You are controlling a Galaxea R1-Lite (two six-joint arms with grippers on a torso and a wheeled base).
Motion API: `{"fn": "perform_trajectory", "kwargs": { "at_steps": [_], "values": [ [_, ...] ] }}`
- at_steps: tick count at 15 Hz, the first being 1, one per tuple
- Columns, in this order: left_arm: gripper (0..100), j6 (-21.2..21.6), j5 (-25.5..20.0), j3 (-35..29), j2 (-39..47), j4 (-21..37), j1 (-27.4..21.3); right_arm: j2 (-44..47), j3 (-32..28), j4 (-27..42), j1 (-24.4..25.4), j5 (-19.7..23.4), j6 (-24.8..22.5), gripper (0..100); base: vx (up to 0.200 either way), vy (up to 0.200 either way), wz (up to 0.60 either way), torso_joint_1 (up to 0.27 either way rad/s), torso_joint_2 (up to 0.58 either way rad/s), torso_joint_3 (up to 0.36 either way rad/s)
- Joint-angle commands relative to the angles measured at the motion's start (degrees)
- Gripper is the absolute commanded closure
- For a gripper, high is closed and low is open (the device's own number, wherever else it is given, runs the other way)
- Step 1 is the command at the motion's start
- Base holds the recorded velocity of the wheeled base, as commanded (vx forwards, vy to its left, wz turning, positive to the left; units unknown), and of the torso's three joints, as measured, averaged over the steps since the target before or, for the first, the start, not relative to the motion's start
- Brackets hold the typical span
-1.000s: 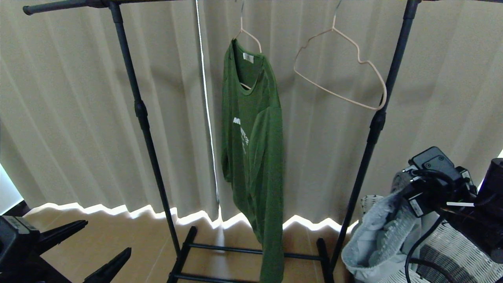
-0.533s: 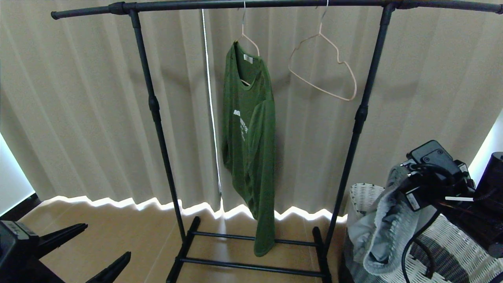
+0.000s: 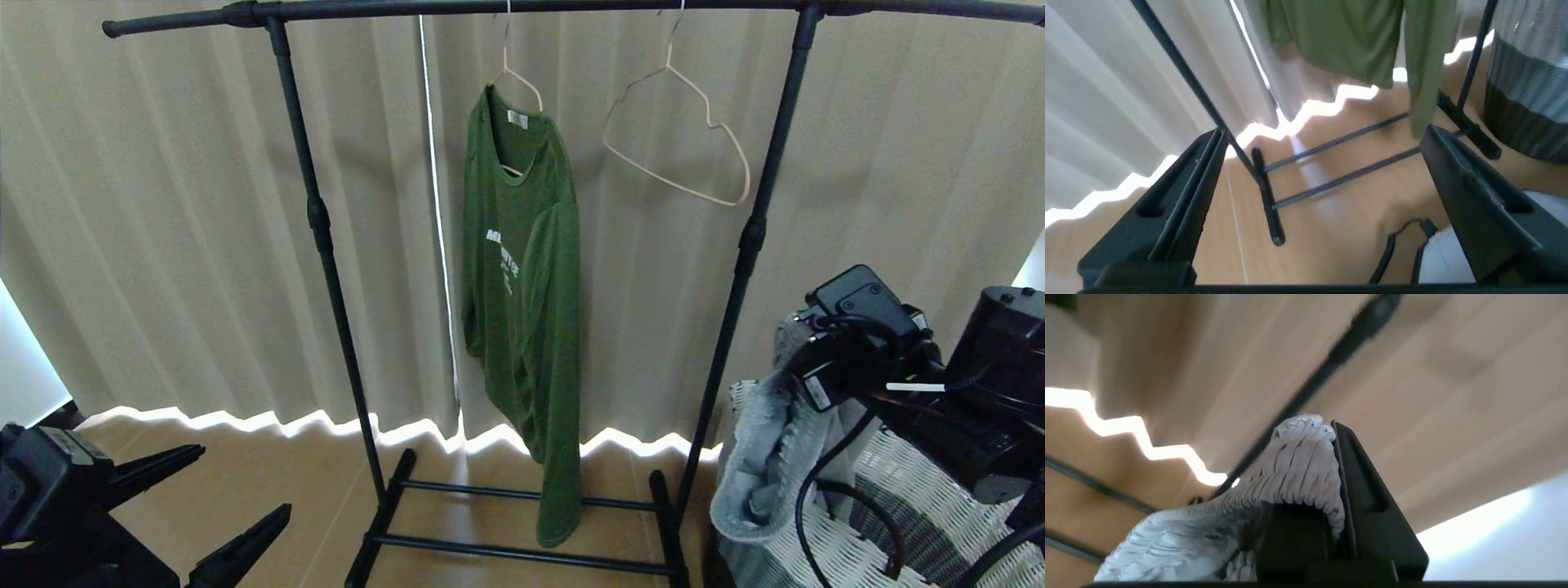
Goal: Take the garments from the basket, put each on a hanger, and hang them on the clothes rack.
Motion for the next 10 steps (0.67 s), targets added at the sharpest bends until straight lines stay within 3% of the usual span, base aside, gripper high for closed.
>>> {"fn": "perform_trajectory", "kwargs": {
  "at_steps": [1, 3, 7, 10],
  "values": [
    [0, -0.3, -2.0, -1.6, 0.8, 0.0, -3.3, 1.5, -4.8, 1.4, 2.9, 0.0, 1.9, 100, 0.0, 0.0, 0.0, 0.0, 0.0, 0.0],
    [0, -1.7, -3.7, -5.1, 1.7, 0.1, -7.4, 1.3, -9.1, 6.2, 6.9, 0.0, 8.0, 100, 0.0, 0.0, 0.0, 0.0, 0.0, 0.0],
    [0, -15.4, -3.7, -16.9, 10.2, 0.1, -20.7, 0.5, -18.6, 16.6, 14.9, 0.0, 22.4, 100, 0.0, 0.0, 0.0, 0.0, 0.0, 0.0],
    [0, -17.6, -3.5, -24.0, 20.0, 0.1, -26.1, 0.9, -24.0, 17.7, 18.8, 0.0, 25.8, 100, 0.0, 0.0, 0.0, 0.0, 0.0, 0.0]
  ]
}}
